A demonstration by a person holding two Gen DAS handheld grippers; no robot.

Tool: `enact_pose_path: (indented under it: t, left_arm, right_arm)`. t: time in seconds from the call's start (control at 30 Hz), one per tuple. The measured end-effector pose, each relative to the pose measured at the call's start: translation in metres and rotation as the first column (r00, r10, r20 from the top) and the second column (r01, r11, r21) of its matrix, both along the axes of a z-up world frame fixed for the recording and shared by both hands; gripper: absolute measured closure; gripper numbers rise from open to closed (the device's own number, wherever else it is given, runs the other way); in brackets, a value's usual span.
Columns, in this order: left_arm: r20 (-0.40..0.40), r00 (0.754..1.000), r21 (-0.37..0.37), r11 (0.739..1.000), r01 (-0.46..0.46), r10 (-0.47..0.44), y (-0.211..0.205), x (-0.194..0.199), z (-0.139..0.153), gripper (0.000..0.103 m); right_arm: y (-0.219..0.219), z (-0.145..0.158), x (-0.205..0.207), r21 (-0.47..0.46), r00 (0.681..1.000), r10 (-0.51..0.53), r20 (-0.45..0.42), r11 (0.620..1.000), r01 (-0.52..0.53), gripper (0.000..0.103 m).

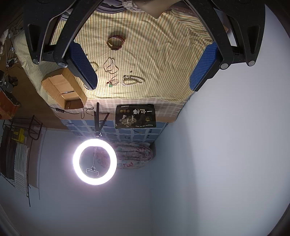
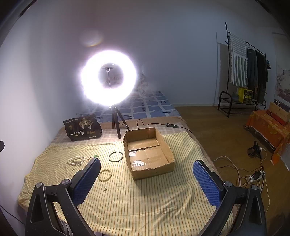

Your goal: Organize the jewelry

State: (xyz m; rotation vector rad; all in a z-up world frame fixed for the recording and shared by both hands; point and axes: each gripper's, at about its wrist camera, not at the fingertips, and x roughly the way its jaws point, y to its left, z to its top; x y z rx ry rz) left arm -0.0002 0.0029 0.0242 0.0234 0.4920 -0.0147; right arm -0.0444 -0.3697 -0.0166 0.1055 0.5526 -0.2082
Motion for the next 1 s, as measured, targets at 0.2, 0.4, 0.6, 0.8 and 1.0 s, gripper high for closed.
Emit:
enact_pose_path:
  t: [0.2, 0.4, 0.6, 0.8, 1.0]
  left_arm:
    - [0.004, 1.000, 0.001, 1.000, 0.001, -0.001, 0.001, -0.002, -0.002, 0.000]
    - [0.008, 1.000, 0.004, 1.000, 0.000, 0.000, -0.002, 0.000, 0.008, 0.000]
    - [0.012, 1.000, 0.005, 1.000, -0.002, 0.002, -0.003, 0.002, 0.016, 0.000]
    - [0.016, 1.000, 0.004, 1.000, -0.001, 0.001, -0.001, -0.003, 0.013, 0.000]
    - [0.018, 1.000, 0.003, 1.000, -0.001, 0.001, -0.001, -0.003, 0.015, 0.000]
  right_arm:
    - [0.003, 0.001, 0.000, -0.004, 1.000, 0.001, 0.001, 1.000, -0.001, 0.000]
    - [0.003, 0.003, -0.001, -0.001, 1.000, 0.003, 0.001, 1.000, -0.003, 0.000]
    - [0.004, 0.003, 0.000, -0.002, 1.000, 0.004, 0.000, 1.000, -0.004, 0.000]
    - [0.006, 0.005, 0.000, -0.002, 1.000, 0.011, -0.001, 1.000, -0.011, 0.000]
    - [0.006, 0.003, 0.000, 0.004, 1.000, 0.012, -0.007, 1.000, -0.012, 0.000]
